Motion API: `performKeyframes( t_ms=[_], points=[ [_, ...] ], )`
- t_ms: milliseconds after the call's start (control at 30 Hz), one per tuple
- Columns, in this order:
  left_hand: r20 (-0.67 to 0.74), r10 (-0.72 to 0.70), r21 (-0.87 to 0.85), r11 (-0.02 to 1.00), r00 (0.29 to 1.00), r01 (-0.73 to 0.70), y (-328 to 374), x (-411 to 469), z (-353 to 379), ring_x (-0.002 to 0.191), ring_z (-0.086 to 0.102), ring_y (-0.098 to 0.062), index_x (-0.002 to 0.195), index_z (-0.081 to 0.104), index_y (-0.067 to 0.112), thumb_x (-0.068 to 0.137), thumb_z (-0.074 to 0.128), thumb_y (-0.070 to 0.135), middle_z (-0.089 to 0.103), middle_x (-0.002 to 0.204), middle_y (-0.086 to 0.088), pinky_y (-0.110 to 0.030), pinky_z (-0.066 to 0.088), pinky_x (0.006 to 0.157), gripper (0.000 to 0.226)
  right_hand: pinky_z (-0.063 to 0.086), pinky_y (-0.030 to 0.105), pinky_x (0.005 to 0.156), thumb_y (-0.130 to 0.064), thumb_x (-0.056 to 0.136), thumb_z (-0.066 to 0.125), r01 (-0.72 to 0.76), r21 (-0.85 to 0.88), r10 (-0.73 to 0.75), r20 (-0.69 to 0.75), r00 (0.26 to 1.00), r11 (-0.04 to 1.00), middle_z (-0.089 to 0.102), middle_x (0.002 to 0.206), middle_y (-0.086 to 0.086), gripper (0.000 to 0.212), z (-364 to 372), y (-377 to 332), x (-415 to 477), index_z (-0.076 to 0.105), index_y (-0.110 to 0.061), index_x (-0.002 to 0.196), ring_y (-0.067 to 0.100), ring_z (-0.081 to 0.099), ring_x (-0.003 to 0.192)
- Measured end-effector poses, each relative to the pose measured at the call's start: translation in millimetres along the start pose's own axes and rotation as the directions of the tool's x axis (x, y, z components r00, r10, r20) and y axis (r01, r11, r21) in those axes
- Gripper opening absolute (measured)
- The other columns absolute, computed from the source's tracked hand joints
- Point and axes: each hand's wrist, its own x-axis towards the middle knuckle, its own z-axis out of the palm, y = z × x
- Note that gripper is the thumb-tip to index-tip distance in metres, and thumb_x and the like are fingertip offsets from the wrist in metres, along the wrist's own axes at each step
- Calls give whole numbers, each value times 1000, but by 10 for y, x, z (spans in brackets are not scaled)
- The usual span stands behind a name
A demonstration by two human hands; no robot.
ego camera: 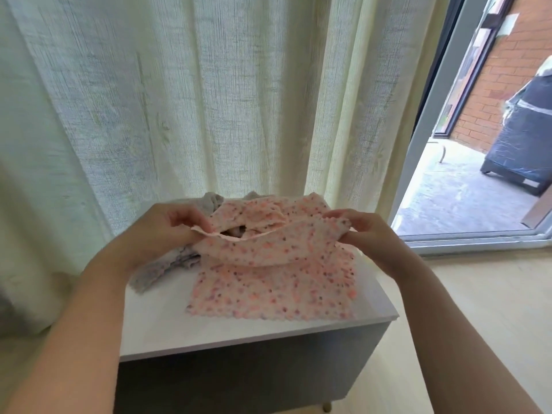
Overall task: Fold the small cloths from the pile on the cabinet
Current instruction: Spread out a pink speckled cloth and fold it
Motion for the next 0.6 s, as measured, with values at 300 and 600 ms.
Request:
performKeyframes(
  t_ms=[300,600],
  points=[
    [-113,54,-24,998,992,-57,25,-118,9,77,54,-26,81,76,27,75,80,22,61,87,-34,-39,44,78,9,53,31,80,-16,87,71,43,-133,-61,-128,990,990,69,89,13,5,73,19,-160,73,-15,92,23,64,81],
    [-227,-174,-466,883,958,50,-75,-404,285,73,72,-23,86,69,7,96,54,11,73,86,-17,-28,58,63,19,59,34,60,-27,103,39,-298,501,313,55,948,813,74,84,15,38,147,-25,-481,66,-5,88,27,73,77]
  ],
)
